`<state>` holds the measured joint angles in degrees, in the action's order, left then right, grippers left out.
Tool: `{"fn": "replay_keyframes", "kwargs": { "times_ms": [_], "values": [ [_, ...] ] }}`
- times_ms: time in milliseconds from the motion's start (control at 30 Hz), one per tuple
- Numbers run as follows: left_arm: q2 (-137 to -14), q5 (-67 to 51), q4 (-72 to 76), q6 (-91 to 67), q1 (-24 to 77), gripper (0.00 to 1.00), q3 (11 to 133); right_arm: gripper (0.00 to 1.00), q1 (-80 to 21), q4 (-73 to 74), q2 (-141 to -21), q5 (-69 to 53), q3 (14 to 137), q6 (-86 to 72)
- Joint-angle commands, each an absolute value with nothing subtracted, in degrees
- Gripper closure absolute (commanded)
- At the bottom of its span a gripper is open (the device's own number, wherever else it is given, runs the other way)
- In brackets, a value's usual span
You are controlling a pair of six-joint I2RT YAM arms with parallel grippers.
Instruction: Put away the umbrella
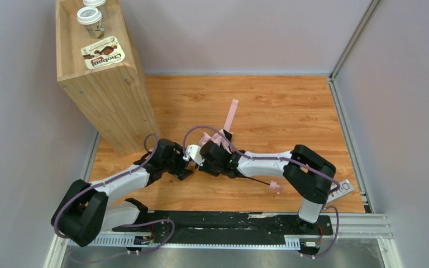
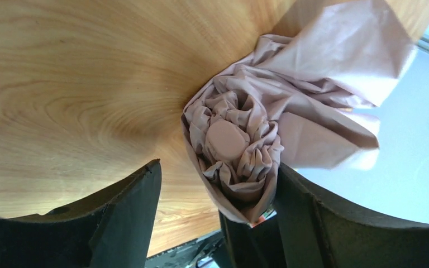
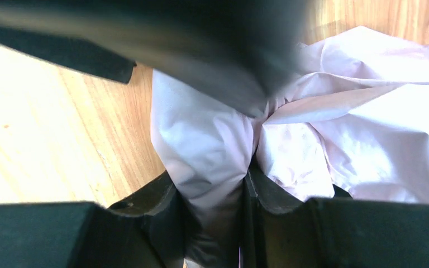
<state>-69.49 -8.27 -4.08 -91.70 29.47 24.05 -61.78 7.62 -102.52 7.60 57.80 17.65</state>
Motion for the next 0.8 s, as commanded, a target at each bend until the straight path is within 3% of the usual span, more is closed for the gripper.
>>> {"fn": "replay_keyframes", "kwargs": {
  "times_ms": [0, 200, 500, 767],
  "values": [
    [-62.0, -5.8, -1.5, -83.7, 27.1, 0.21, 19.3, 1.00, -57.5, 14.2, -104.4, -9.1, 56.3, 14.3],
    [-57.7, -7.5, 6.5, -84.4, 26.2, 0.21, 14.1, 1.00, -52.5, 14.3, -106.0, -22.7, 56.6, 11.8],
    [-62.1, -10.4, 29.4, -88.7, 26.4, 0.20, 7.3, 1.00, -47.1, 17.0, -110.7, -35.4, 59.9, 9.7],
    [-65.6, -5.1, 29.1, -88.2, 32.2, 0.20, 10.8, 1.00, -44.6, 18.5, -113.0, -40.3, 62.5, 8.4]
  ]
}}
